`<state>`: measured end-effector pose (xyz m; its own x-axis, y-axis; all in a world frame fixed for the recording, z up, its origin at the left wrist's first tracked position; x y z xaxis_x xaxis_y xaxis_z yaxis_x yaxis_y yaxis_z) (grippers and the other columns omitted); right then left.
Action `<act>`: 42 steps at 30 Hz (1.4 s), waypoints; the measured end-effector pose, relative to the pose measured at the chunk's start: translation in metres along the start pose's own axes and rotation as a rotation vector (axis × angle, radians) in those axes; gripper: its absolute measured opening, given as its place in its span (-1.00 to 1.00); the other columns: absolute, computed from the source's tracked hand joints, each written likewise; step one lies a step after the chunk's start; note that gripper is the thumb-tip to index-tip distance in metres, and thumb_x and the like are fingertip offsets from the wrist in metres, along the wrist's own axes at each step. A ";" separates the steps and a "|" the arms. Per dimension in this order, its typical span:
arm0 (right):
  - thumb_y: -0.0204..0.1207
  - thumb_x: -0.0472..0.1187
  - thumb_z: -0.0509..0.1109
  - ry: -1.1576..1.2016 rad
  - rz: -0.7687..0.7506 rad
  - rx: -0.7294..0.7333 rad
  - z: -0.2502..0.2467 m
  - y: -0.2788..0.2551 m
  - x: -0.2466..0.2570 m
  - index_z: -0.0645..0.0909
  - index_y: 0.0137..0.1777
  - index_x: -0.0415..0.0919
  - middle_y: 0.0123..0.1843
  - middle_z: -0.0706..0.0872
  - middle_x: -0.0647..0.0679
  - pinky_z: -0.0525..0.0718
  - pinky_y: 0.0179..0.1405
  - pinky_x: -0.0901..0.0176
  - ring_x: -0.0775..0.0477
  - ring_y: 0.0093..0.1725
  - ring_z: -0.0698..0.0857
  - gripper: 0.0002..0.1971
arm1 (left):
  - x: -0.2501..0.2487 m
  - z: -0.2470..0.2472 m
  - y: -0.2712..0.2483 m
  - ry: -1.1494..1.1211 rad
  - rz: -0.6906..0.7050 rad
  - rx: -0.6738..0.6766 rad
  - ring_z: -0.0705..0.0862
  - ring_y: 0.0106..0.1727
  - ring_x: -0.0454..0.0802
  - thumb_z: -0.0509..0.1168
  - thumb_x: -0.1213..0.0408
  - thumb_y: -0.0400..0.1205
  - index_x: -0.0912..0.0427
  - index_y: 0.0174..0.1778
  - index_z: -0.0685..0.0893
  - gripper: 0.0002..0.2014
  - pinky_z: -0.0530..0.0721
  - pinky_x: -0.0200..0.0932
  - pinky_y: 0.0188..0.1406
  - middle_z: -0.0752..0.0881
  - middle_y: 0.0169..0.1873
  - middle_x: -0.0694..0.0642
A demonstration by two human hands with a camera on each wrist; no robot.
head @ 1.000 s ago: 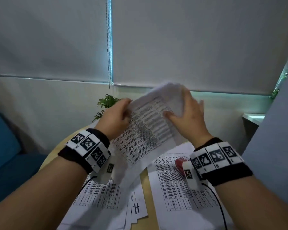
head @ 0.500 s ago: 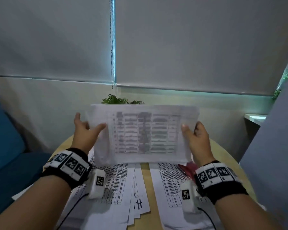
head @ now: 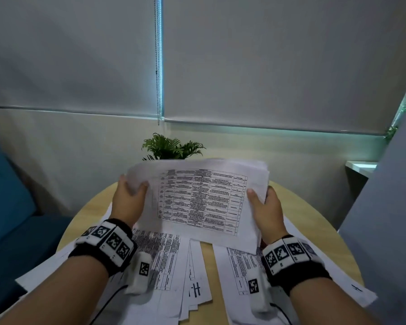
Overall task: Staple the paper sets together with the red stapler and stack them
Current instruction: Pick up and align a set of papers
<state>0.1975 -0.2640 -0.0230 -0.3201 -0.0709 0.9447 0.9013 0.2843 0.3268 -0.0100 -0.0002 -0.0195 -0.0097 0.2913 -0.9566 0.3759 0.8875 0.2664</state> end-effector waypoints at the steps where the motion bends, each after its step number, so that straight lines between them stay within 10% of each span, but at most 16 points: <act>1: 0.58 -0.10 0.41 0.011 -0.034 -0.035 -0.003 0.000 0.004 0.61 0.21 -0.13 0.04 0.77 0.04 0.71 0.06 0.01 -0.03 0.05 0.75 -0.75 | -0.004 -0.001 0.001 -0.022 0.037 -0.029 0.57 0.28 0.17 0.27 0.22 0.65 0.18 0.40 0.34 -0.58 0.56 0.08 0.26 0.56 0.30 0.20; 11: 0.60 -0.15 0.39 -0.046 -0.151 -0.036 0.001 0.008 0.019 0.43 0.02 0.08 -0.07 0.68 0.10 0.61 -0.11 0.13 0.08 -0.11 0.67 -0.83 | -0.014 0.001 0.003 -0.087 0.039 -0.028 0.58 0.03 0.09 0.23 0.44 0.61 0.07 0.14 0.34 -0.72 0.57 -0.02 0.02 0.57 0.04 0.08; 19: 0.61 -0.18 0.37 -0.013 0.024 0.023 0.010 0.009 -0.003 0.42 0.36 -0.18 0.07 0.67 0.07 0.62 0.10 0.02 -0.06 0.11 0.68 -0.64 | -0.001 0.002 0.002 -0.006 -0.033 0.026 0.58 0.04 0.08 0.23 0.42 0.63 0.17 0.30 0.31 -0.64 0.55 -0.03 0.05 0.56 0.09 0.09; 27: 0.65 -0.23 0.28 -0.151 0.018 0.082 0.020 0.010 -0.008 0.41 0.12 -0.18 -0.02 0.60 -0.02 0.51 -0.12 0.18 -0.11 0.03 0.60 -0.87 | 0.011 0.009 0.003 0.074 -0.125 0.127 0.59 -0.09 0.04 0.12 0.41 0.66 0.22 0.38 0.26 -0.63 0.58 -0.07 -0.16 0.55 0.08 0.15; 31: 0.67 -0.26 0.21 -0.182 0.038 0.056 0.014 0.011 -0.007 0.39 0.10 -0.14 -0.06 0.58 0.02 0.53 -0.04 0.12 -0.08 -0.04 0.60 -0.93 | 0.016 0.006 0.007 0.146 -0.138 0.141 0.56 0.15 0.22 0.06 0.39 0.66 0.24 0.29 0.30 -0.72 0.56 0.13 0.19 0.55 0.16 0.24; 36: 0.67 -0.24 0.19 -0.168 0.125 0.122 0.011 0.011 -0.008 0.54 0.23 -0.13 0.14 0.72 -0.08 0.64 0.24 -0.18 -0.16 0.13 0.69 -0.80 | 0.022 -0.008 0.022 0.328 -0.204 0.158 0.54 0.22 0.31 0.13 0.42 0.56 0.31 0.21 0.33 -0.70 0.54 0.12 0.17 0.53 0.08 0.29; 40: 0.68 -0.22 0.21 -0.182 0.154 0.198 0.018 0.002 -0.011 0.56 0.25 -0.17 0.11 0.72 -0.08 0.63 0.22 -0.05 -0.12 0.11 0.68 -0.79 | -0.020 0.004 0.019 0.730 0.115 -0.023 0.27 0.54 0.25 0.34 0.27 0.45 0.18 0.57 0.22 -0.25 0.23 0.16 0.53 0.26 0.54 0.27; 42: 0.68 -0.27 0.21 -0.185 0.134 0.214 0.021 -0.003 -0.009 0.57 0.24 -0.21 0.12 0.72 -0.12 0.61 0.22 -0.05 -0.15 0.13 0.67 -0.80 | -0.048 0.039 -0.001 0.694 0.384 0.166 0.14 0.61 0.12 0.28 0.22 0.60 0.05 0.62 0.15 -0.32 0.10 0.13 0.60 0.15 0.62 0.13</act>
<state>0.1921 -0.2440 -0.0333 -0.2680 0.1501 0.9516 0.8633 0.4760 0.1681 0.0263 -0.0290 0.0216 -0.4039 0.7684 -0.4965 0.6022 0.6319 0.4880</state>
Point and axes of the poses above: each hand's wrist, its own y-axis towards the middle knuckle, its own z-axis out of the palm, x = y × z, the point moved 5 cm from there along y, towards the middle knuckle
